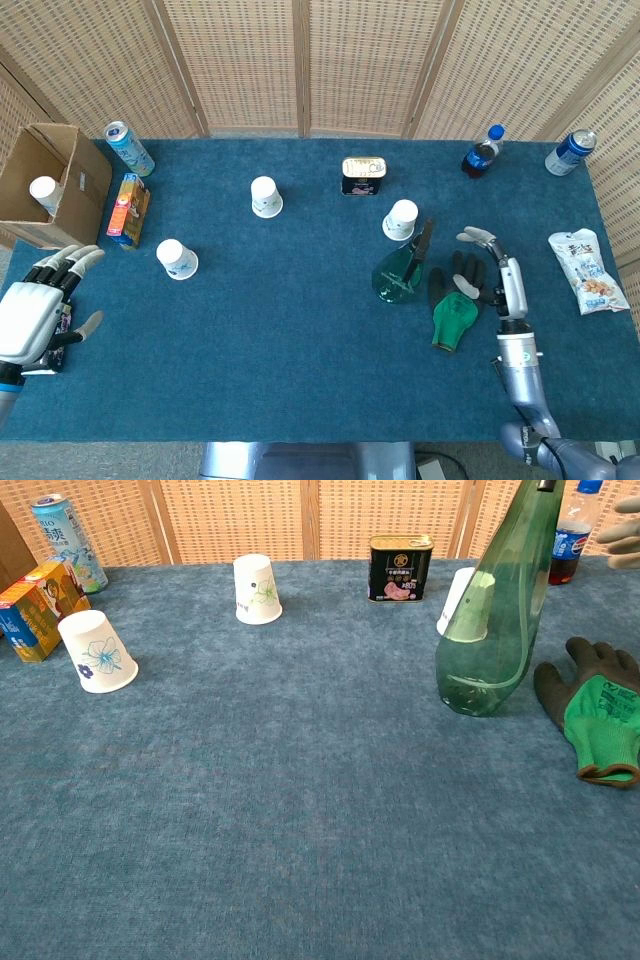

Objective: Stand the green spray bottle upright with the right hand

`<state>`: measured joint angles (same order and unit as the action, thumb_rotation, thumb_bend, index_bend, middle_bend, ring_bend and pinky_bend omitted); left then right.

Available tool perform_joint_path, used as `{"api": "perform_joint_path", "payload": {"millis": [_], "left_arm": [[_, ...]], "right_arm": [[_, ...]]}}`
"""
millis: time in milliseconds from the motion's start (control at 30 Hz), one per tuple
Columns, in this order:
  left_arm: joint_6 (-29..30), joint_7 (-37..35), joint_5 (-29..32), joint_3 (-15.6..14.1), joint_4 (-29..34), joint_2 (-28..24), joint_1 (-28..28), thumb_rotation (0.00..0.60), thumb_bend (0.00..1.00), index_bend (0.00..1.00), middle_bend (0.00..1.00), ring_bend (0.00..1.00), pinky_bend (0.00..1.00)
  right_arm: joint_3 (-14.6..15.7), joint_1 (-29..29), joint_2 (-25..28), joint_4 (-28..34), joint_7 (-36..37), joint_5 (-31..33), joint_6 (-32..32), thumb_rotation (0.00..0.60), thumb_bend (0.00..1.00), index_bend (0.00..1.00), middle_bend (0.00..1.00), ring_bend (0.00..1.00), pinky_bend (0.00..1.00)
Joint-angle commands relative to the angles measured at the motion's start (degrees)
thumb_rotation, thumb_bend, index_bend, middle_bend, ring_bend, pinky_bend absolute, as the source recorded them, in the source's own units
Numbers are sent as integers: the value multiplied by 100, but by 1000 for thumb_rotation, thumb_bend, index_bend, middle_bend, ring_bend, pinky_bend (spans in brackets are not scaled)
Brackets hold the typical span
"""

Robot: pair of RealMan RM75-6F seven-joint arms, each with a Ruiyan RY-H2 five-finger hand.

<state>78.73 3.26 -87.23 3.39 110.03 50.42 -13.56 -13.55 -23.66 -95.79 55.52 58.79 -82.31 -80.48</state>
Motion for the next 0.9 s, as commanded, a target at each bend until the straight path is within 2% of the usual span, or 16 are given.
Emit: {"api": "perform_joint_path", "payload": {"millis": [33, 100, 200, 300, 567, 600, 733, 800, 900], "left_arm": [[-26, 4, 25, -45, -14, 17, 33, 600, 362, 116, 159, 136, 198], [-37, 18, 35, -69, -23, 28, 52, 600, 362, 120, 159, 136, 224], [-63, 50, 81, -108, -24, 33, 86, 600, 362, 125, 159, 136, 194], [-75, 83, 120, -139, -27, 42, 119, 600, 362, 130, 159, 136, 215], [-65, 192, 237, -253, -71, 120, 262, 600, 362, 175, 177, 137, 230], [-58, 192, 241, -261, -76, 124, 274, 600, 363, 181, 180, 138, 227], [-38, 240, 287, -352, -105, 134, 382, 600, 362, 194, 185, 138, 230], [-59, 245, 320, -391, -106, 134, 418, 600, 362, 197, 186, 139, 239], [-118, 257, 398, -469, -145, 144, 482, 600, 362, 202, 185, 138, 233]], "right_arm": [[29, 66, 242, -69, -52, 6, 72, 347, 147, 237, 329, 239, 207], [54, 98, 381, -66, -77, -2, 109, 349, 147, 238, 329, 238, 207], [89, 167, 598, -100, -115, 17, 179, 353, 150, 241, 329, 238, 207], [119, 226, 791, -135, -150, 26, 230, 368, 152, 244, 329, 239, 207], [308, 353, 1379, -135, -503, -14, 501, 431, 224, 325, 342, 232, 207], [331, 365, 1428, -132, -586, -23, 516, 457, 232, 335, 343, 230, 207], [422, 475, 1681, -142, -1583, -20, 467, 569, 243, 349, 345, 230, 207], [429, 525, 1773, -59, -2010, 10, 421, 596, 243, 350, 345, 227, 207], [446, 632, 1943, 134, -2796, 62, 308, 600, 243, 351, 345, 222, 207]]}}
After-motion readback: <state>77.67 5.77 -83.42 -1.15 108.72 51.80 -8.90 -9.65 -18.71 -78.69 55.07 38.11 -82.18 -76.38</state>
